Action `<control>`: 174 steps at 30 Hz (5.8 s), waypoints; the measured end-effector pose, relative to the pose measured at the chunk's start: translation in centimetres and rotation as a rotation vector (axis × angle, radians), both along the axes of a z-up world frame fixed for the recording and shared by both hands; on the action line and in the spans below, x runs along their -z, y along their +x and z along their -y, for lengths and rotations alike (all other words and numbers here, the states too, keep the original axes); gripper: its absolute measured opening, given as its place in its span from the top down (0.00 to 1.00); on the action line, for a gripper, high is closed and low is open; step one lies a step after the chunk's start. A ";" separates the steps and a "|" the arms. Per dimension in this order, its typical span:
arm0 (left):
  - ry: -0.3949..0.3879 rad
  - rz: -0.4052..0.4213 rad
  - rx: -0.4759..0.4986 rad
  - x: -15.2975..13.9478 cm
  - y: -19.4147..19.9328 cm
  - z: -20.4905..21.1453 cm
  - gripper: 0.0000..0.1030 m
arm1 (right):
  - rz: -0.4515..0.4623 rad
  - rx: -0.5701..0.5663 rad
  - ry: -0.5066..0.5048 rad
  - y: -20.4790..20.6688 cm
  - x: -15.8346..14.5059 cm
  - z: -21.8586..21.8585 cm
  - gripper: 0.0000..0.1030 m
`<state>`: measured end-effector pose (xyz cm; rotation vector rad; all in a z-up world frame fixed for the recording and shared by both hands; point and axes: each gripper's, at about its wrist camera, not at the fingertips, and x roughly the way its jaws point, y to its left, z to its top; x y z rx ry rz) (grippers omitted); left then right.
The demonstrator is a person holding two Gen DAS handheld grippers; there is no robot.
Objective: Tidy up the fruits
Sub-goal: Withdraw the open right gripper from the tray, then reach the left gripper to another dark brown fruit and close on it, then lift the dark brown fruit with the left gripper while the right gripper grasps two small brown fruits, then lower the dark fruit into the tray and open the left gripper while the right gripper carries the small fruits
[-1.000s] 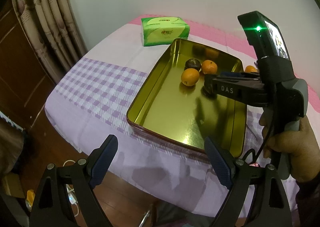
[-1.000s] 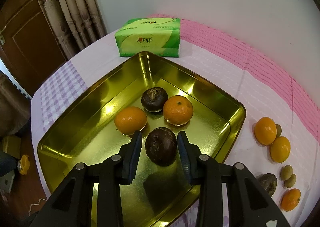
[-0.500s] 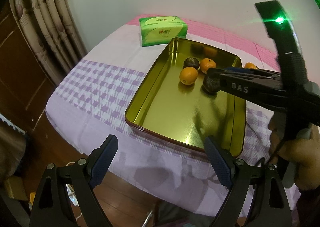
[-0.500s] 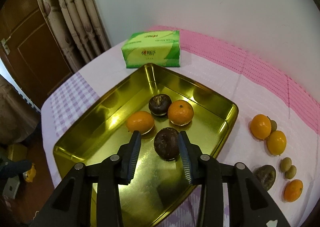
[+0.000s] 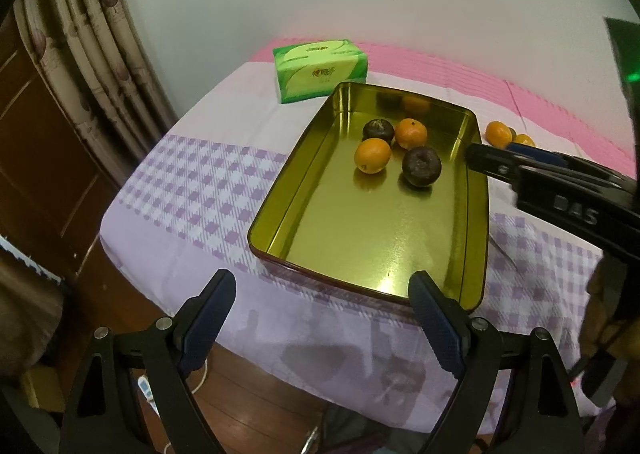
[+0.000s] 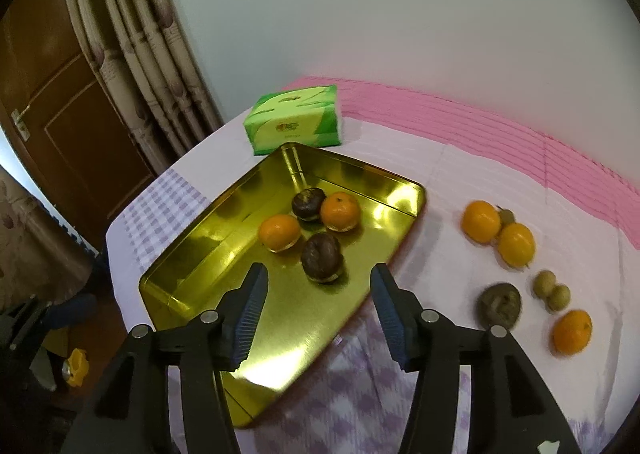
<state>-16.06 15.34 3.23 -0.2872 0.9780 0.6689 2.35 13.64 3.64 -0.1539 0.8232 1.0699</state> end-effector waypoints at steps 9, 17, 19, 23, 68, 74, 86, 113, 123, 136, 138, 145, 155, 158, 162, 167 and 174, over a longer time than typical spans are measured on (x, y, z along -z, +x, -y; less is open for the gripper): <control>0.042 -0.015 0.015 0.0 0.5 0.9 0.14 | -0.025 0.119 0.020 2.0 0.9 6.2 0.39; 0.067 -0.033 0.029 0.3 1.0 1.5 0.14 | -0.081 0.285 -0.001 5.3 4.0 12.9 0.37; 0.071 -0.036 0.033 0.3 1.1 1.7 0.14 | -0.086 0.326 -0.013 6.1 4.8 14.5 0.37; 0.081 -0.044 0.044 0.5 1.2 2.1 0.14 | -0.059 0.399 -0.061 7.3 6.2 17.5 0.36; -0.168 -0.146 0.651 7.3 26.4 9.9 0.41 | -0.111 0.509 0.039 11.2 10.4 26.8 0.20; -0.157 -0.090 0.646 6.0 24.2 11.4 0.57 | -0.116 0.507 0.042 11.2 10.5 26.7 0.18; -0.301 0.086 0.557 -0.9 15.5 11.8 0.57 | 0.054 0.023 -0.021 13.1 3.5 18.1 0.32; -0.280 0.129 0.193 -1.5 4.9 -0.1 0.57 | 0.059 -0.152 -0.053 6.9 2.2 11.4 0.78; -0.231 0.075 0.173 1.0 6.2 -2.6 0.57 | -0.057 -0.055 0.051 2.4 3.1 15.5 0.78; -0.196 -0.002 0.160 3.8 8.2 -5.0 0.57 | -0.056 -0.047 0.070 1.7 2.1 15.9 0.78; -0.187 -0.008 0.154 4.1 8.3 -5.4 0.57 | -0.056 -0.048 0.068 1.6 2.2 15.8 0.78; -0.141 -0.040 0.149 5.0 9.1 -6.4 0.57 | -0.063 -0.047 0.065 1.8 2.3 15.8 0.78; -0.098 -0.081 0.164 6.2 11.1 -7.1 0.56 | -0.063 -0.046 0.059 1.5 2.3 15.7 0.78; -0.098 -0.080 0.161 6.3 11.5 -7.4 0.56 | -0.064 -0.046 0.056 1.4 2.3 15.7 0.78; -0.071 -0.064 0.159 5.6 11.5 -7.5 0.55 | -0.067 -0.044 0.056 1.3 2.3 15.6 0.78; -0.100 -0.001 0.129 3.9 10.5 -7.8 0.48 | -0.069 -0.042 0.063 1.0 1.9 15.5 0.78; -0.119 0.101 0.063 -0.8 6.9 -6.1 0.29 | -0.053 -0.069 0.087 0.4 0.5 14.8 0.78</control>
